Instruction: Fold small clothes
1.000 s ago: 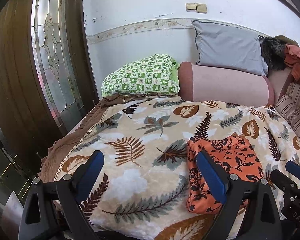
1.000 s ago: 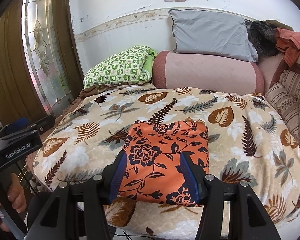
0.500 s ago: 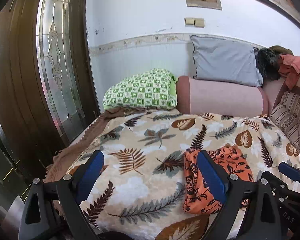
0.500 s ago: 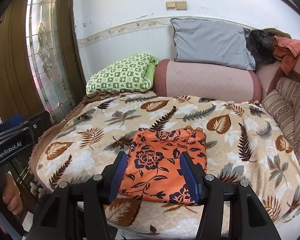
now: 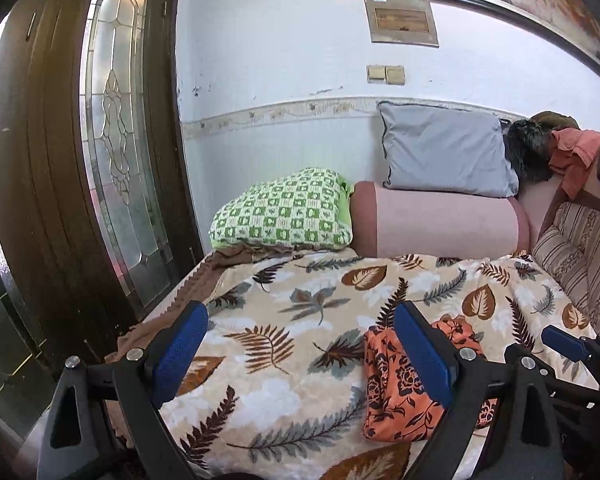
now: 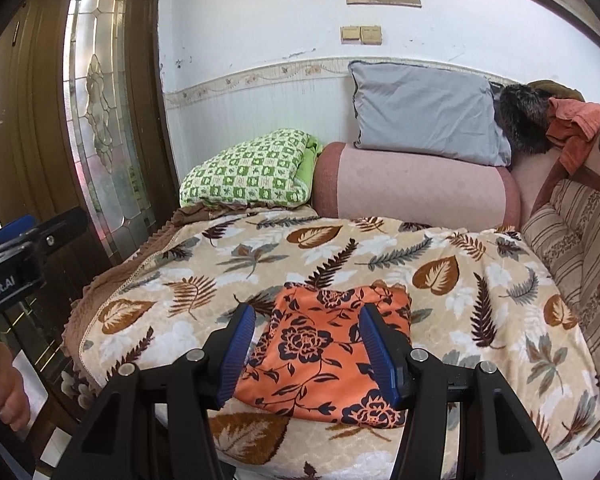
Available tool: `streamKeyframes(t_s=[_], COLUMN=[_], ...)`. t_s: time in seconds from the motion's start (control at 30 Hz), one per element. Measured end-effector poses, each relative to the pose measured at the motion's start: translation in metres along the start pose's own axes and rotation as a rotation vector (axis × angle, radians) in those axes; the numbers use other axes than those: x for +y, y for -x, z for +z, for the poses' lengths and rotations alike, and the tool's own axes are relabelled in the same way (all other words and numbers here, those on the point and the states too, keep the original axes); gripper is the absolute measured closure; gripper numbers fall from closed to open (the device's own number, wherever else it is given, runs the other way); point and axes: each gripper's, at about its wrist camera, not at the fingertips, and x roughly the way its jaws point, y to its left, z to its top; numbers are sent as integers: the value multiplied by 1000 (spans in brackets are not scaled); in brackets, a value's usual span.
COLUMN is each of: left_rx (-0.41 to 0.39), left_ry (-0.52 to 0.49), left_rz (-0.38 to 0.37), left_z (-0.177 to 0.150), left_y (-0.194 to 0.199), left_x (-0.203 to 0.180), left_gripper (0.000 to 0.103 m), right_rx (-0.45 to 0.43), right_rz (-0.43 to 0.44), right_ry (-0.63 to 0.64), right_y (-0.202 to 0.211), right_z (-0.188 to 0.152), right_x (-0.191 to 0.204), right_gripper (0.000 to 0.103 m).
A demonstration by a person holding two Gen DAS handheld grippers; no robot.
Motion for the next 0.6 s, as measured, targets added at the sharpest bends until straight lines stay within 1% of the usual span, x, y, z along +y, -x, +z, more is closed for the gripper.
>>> streamKeyframes(t_s=[0.13, 0.27, 0.53, 0.6], left_rx=[-18, -12, 9, 35], left_ry=[8, 9, -18, -15], left_rz=[-1, -24, -80, -114], left_z=[8, 12, 15, 14], left_y=[7, 4, -14, -28], left_x=[1, 0, -17, -21], left_gripper=[9, 9, 9, 9], right_rx=[-6, 3, 30, 36], right_rz=[5, 16, 40, 40], right_ry=[-1, -6, -18, -20], right_y=[1, -4, -25, -33], right_z=[5, 5, 6, 7], right_x=[0, 0, -6, -10], right_gripper=[44, 44, 44, 44])
